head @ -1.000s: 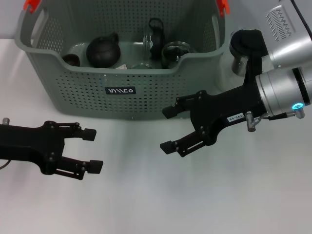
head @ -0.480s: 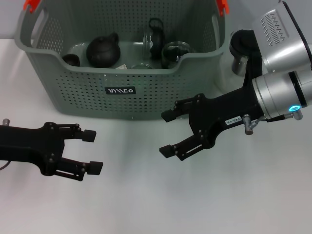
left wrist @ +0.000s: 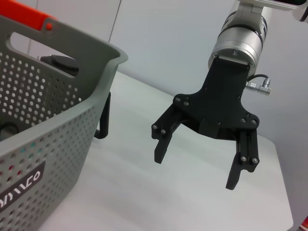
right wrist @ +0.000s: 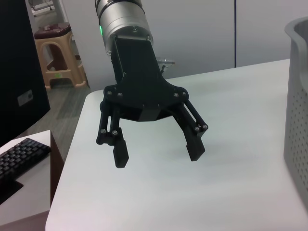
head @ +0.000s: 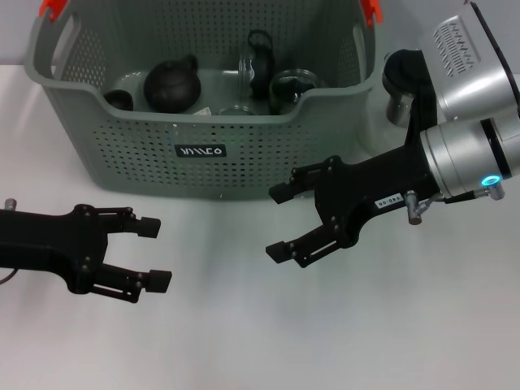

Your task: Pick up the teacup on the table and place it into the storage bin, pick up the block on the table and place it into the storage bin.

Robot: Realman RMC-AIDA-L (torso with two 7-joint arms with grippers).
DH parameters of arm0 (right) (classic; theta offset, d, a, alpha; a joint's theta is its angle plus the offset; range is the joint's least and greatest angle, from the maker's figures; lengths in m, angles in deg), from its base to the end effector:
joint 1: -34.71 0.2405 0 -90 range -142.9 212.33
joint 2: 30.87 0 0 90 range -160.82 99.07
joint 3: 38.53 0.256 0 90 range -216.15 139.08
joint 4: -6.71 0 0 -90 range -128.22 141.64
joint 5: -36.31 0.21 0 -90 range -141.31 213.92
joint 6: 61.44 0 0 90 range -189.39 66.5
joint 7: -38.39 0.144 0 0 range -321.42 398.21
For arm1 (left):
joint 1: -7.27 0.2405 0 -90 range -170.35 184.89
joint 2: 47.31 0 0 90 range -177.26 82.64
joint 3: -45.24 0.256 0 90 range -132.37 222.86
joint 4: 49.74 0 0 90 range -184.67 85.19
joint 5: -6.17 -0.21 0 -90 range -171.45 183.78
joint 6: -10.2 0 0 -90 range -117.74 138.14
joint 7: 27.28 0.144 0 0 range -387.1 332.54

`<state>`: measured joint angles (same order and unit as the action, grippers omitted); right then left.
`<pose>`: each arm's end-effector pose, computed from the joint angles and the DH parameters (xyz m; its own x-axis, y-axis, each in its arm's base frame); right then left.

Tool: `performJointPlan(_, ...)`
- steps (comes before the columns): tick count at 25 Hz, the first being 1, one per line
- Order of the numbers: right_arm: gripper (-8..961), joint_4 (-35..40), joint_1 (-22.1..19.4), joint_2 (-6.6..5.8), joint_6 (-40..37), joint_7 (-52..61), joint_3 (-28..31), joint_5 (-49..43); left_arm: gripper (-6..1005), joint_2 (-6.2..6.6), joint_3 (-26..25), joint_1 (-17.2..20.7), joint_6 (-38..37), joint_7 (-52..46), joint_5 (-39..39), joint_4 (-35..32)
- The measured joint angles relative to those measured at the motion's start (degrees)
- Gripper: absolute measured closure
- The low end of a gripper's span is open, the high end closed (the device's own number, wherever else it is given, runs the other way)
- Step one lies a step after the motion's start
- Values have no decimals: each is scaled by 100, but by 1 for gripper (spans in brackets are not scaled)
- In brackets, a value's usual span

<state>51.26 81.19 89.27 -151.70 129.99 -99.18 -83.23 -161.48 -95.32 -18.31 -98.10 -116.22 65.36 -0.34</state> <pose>0.1441 0.3628 -0.0416 0.9709 -0.1377 -0.1957 -0.1261 -0.9895 0.0704 -0.2768 0.2891 0.0580 0.8299 0.4225 0.3644 0.4472 -0.8942 0.0184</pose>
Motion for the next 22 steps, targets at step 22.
performJointPlan(22,7,0,-21,0,-1,-1,-7,1,47,0,28,0,3,-9,5,-1)
